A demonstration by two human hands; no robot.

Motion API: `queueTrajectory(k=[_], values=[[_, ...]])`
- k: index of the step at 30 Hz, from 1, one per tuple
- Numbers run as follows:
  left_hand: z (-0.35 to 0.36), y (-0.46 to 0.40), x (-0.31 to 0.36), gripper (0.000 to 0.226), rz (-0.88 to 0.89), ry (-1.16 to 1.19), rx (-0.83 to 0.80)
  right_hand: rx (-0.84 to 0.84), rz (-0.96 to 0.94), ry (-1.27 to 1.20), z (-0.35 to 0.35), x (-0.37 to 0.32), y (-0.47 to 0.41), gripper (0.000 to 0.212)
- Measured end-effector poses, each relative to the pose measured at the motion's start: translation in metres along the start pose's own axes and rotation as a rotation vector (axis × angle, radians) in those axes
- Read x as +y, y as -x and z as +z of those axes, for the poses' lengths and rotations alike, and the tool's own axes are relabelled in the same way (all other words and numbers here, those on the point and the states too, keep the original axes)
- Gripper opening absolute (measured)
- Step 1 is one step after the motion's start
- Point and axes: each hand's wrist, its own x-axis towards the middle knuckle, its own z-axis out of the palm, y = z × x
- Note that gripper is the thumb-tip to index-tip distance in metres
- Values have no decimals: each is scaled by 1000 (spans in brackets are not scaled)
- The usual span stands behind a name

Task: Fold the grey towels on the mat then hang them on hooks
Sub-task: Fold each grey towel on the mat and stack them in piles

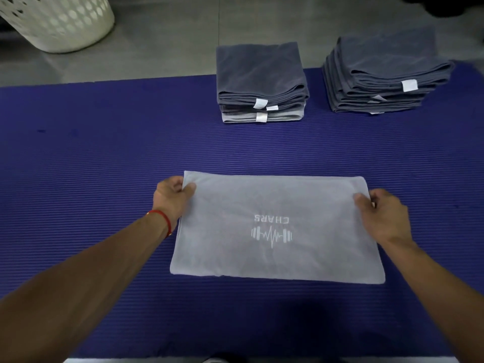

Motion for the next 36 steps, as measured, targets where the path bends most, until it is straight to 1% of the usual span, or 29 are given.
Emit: queueTrajectory(k=[2, 3, 4, 5, 6, 7, 8, 9, 10, 12, 14, 17, 18, 21, 23, 25, 26, 27, 30, 31, 32, 33, 34, 35, 36], values=[[3, -2, -2, 15, 26, -28, 14, 35, -13, 35, 1, -1, -2, 37], [3, 1, -4, 22, 73, -131, 57, 47, -3, 69, 0, 0, 0, 39], [3, 6, -7, 32, 187, -307, 130, 60, 12, 105, -1, 2, 2, 44], [4, 13, -11, 42, 356, -521, 189, 66, 44, 137, -1, 4, 7, 50], [9, 24, -15, 51, 557, -718, 193, 63, 76, 188, 0, 5, 14, 55], [19, 41, -17, 59, 740, -863, 123, 58, 102, 289, 1, 2, 22, 60], [34, 57, -17, 64, 881, -972, -14, 54, 110, 422, 4, 3, 28, 65], [50, 71, -20, 67, 957, -1049, -165, 46, 103, 532, 7, 1, 33, 71], [69, 82, -21, 68, 986, -1102, -274, 28, 103, 571, 9, -2, 36, 75], [101, 90, -23, 66, 1029, -1175, -348, -28, 145, 490, 10, -7, 36, 77], [118, 87, -22, 66, 1042, -1227, -384, -61, 161, 449, 10, -9, 33, 76], [123, 80, -22, 68, 1033, -1312, -409, -92, 142, 474, 9, -12, 31, 65], [123, 81, -22, 68, 1028, -1324, -411, -104, 129, 435, 9, -12, 30, 61], [122, 83, -18, 67, 1010, -1311, -433, -154, 148, 135, 7, -12, 26, 45], [121, 82, -16, 66, 973, -1307, -466, -203, 229, -51, 0, -14, 24, 41], [120, 83, -13, 67, 965, -1313, -489, -289, 325, -272, -9, -9, 20, 40], [120, 83, -13, 68, 964, -1316, -498, -327, 330, -332, -13, -9, 20, 38], [120, 83, -13, 68, 961, -1320, -509, -346, 285, -323, -18, -8, 20, 35], [118, 82, -7, 68, 928, -1329, -554, -298, 39, -2, -30, -14, 23, 31], [116, 83, -1, 68, 900, -1310, -585, -273, -20, 43, -33, -20, 26, 30], [114, 86, 7, 67, 871, -1243, -615, -254, -56, 31, -37, -29, 28, 29], [110, 92, 18, 66, 843, -1119, -626, -241, -73, -11, -42, -40, 31, 27], [107, 100, 30, 63, 801, -941, -618, -239, -78, -63, -45, -54, 35, 25], [103, 111, 44, 59, 723, -725, -604, -244, -94, -122, -47, -69, 40, 23], [100, 123, 59, 54, 603, -472, -596, -260, -125, -168, -48, -85, 46, 20]])
